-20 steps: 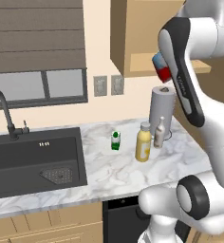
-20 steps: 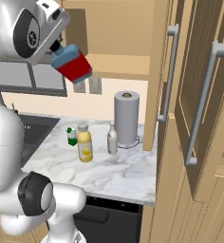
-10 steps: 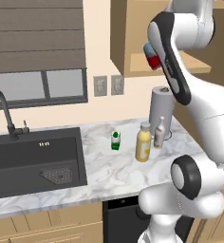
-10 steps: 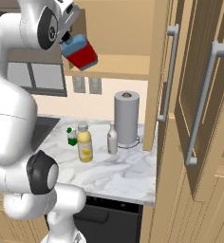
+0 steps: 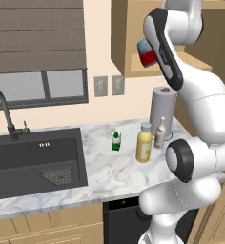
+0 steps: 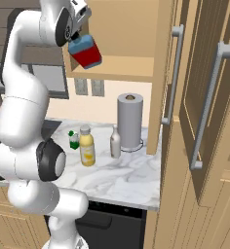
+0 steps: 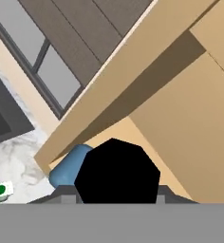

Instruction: Sort all alcoholic drinks to one cabinet, and non-alcoholic drinks to the other.

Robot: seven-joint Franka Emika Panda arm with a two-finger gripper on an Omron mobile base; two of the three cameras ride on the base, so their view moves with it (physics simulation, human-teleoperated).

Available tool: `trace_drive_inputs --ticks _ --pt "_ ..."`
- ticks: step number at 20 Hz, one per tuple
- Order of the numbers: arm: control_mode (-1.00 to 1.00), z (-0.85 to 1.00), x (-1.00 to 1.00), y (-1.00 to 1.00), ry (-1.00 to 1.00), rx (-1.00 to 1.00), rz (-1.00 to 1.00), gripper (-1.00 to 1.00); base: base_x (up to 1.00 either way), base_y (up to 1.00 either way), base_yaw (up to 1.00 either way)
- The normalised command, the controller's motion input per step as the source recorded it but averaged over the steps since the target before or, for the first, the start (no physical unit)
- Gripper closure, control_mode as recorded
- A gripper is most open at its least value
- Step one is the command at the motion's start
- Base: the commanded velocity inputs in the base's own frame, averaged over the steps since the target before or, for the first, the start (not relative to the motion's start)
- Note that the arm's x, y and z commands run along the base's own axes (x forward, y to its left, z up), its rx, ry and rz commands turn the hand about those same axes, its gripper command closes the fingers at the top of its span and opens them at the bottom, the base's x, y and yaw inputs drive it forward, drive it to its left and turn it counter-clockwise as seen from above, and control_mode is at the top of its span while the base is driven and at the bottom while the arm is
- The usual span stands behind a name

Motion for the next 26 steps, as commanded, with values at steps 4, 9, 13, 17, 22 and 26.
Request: trace_drive_inputs --ticks 4,9,13,17,22,26 --pt "-1.00 -0.21 0.76 0.00 0.00 0.09 0.00 1.00 0.00 0.00 0.00" --pt "-1.00 -0.20 0.69 0.00 0.00 0.08 0.00 1.00 0.00 0.00 0.00" --pt "-1.00 -0.10 0.62 -0.01 0.00 0.06 -0.01 1.00 0.00 0.00 0.00" --pt "-1.00 -0.11 0.35 -0.09 0.00 0.08 -0.03 1.00 0.00 0.00 0.00" --pt "-1.00 -0.18 0.18 -0.11 0.00 0.03 -0.06 -1.00 0.00 0.00 0.00" --pt "-1.00 -0.05 0.27 -0.03 0.00 0.00 -0.09 -1.00 0.00 0.00 0.00"
